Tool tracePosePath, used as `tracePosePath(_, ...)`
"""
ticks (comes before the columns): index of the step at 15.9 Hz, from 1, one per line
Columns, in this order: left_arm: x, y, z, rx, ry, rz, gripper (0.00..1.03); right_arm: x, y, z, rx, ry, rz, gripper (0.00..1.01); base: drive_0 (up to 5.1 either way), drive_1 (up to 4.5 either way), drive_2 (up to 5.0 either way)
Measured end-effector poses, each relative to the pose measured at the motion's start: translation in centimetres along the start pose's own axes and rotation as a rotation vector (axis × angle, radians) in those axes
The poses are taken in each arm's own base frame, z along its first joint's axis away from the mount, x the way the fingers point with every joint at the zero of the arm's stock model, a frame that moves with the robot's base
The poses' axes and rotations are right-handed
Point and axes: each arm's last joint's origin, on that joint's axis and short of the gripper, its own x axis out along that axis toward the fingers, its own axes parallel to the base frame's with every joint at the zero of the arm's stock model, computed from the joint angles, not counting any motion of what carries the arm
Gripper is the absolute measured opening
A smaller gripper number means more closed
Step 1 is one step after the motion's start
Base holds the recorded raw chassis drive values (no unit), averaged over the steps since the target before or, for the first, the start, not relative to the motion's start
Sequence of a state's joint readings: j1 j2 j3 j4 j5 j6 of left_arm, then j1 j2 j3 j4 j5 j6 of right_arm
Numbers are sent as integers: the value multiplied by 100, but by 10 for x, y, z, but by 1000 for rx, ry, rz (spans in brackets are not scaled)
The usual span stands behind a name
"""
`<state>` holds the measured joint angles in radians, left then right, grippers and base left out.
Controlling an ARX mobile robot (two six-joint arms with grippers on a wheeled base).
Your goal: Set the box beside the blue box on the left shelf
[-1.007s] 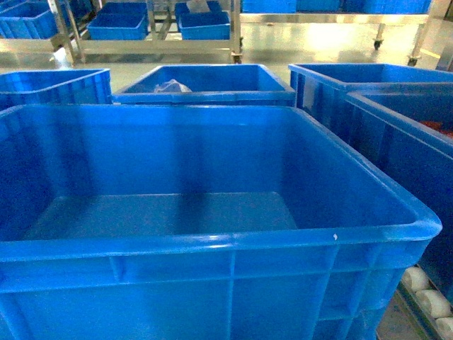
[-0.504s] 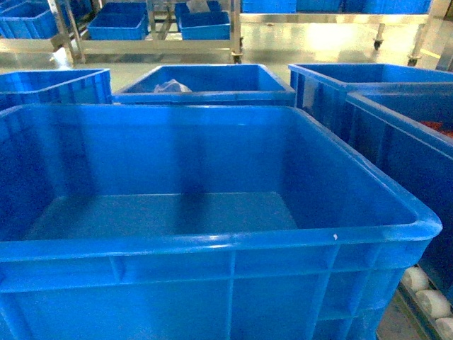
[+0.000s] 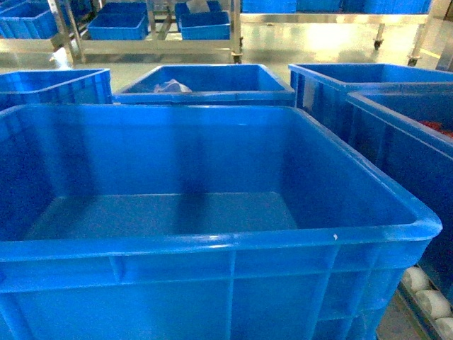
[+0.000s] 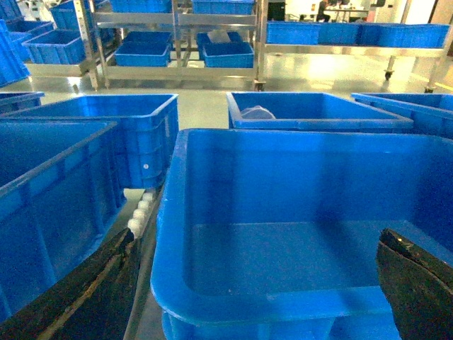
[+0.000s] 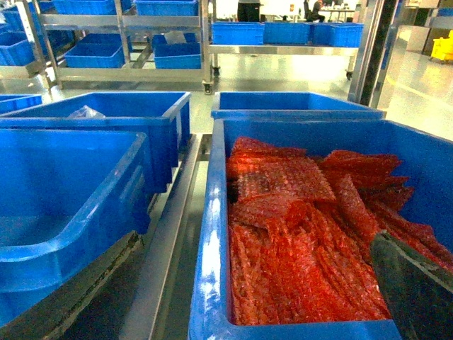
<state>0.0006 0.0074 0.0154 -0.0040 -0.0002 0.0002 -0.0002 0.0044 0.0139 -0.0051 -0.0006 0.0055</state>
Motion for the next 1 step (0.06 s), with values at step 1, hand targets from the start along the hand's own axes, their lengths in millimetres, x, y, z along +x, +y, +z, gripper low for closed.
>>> tracePosePath(1, 0, 0, 0, 0, 0, 0, 98, 0, 0, 0, 0, 0, 0, 98, 0, 0, 0)
